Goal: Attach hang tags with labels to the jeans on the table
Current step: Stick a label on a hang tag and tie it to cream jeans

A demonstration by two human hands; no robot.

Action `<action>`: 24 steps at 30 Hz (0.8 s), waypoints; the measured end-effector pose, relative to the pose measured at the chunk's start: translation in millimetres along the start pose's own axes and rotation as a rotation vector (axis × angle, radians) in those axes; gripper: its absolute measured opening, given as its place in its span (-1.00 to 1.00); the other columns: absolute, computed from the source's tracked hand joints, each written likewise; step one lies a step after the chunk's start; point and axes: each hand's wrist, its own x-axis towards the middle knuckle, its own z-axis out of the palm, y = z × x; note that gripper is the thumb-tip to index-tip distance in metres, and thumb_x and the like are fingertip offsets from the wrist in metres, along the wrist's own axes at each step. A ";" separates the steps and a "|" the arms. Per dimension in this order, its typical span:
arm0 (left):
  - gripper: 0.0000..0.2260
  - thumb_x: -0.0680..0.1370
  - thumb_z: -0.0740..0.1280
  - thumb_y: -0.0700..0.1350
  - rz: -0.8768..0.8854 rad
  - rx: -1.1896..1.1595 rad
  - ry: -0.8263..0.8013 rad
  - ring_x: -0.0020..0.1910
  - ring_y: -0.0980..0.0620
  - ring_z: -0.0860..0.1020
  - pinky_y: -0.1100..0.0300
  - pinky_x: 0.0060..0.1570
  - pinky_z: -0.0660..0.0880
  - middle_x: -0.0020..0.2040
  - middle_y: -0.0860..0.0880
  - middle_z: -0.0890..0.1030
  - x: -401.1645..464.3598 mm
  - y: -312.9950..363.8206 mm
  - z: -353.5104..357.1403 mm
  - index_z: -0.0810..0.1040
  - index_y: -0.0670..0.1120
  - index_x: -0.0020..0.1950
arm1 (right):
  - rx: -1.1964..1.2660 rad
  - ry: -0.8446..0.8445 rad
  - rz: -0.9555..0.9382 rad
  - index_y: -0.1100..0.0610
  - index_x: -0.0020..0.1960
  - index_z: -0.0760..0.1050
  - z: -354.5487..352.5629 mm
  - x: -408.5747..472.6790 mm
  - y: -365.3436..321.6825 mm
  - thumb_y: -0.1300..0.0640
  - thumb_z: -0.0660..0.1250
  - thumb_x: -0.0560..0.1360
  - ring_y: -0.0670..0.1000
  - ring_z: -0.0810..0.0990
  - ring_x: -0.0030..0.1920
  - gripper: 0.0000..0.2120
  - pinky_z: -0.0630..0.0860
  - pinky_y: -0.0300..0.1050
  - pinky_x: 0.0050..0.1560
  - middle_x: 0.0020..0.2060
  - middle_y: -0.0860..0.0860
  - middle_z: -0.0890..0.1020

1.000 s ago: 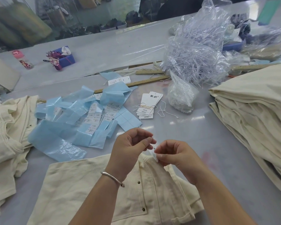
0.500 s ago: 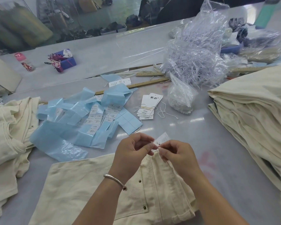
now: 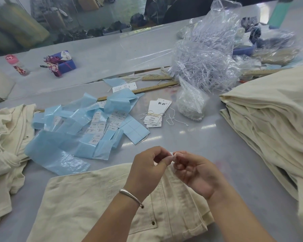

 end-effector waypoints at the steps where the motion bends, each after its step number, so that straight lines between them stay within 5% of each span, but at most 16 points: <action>1: -0.91 0.49 0.45 -0.17 0.001 -0.006 -0.007 -0.32 0.25 0.52 0.43 -0.31 0.35 -0.36 0.21 0.59 0.1 0.3 0.1 0.63 -0.03 -0.20 | 0.019 0.001 0.017 0.25 -0.29 0.64 0.6 0.6 0.3 0.31 0.34 0.32 -0.10 0.43 -0.48 -0.90 0.34 -0.35 -0.58 -0.39 0.06 0.54; 7: -0.86 0.50 0.44 -0.19 0.010 -0.075 -0.001 -0.34 0.16 0.54 0.12 -0.24 0.51 -0.33 0.08 0.63 2.6 0.5 -1.5 0.62 0.02 -0.21 | 0.093 0.038 0.079 0.26 -0.29 0.63 6.5 4.0 -2.1 0.32 0.36 0.32 -0.11 0.39 -0.50 -0.93 0.23 -0.36 -0.65 -0.41 0.05 0.55; 16: -0.89 0.49 0.45 -0.21 0.022 -0.137 0.009 -0.31 -0.01 0.58 -0.03 -0.22 0.54 -0.31 0.04 0.65 2.9 1.5 -2.8 0.65 -0.01 -0.19 | 0.057 0.096 0.059 0.26 -0.26 0.64 11.0 4.7 -2.6 0.31 0.40 0.29 -0.10 0.39 -0.50 -0.95 0.24 -0.35 -0.65 -0.41 0.05 0.55; 24: -0.86 0.48 0.46 -0.21 -0.013 -0.122 0.052 -0.30 0.04 0.63 0.13 -0.20 0.58 -0.31 0.04 0.67 1.7 -0.5 1.9 0.65 0.03 -0.21 | -0.013 0.080 0.010 0.22 -0.27 0.65 9.5 4.0 -1.2 0.28 0.40 0.26 -0.12 0.43 -0.52 -0.93 0.29 -0.34 -0.62 -0.42 0.02 0.56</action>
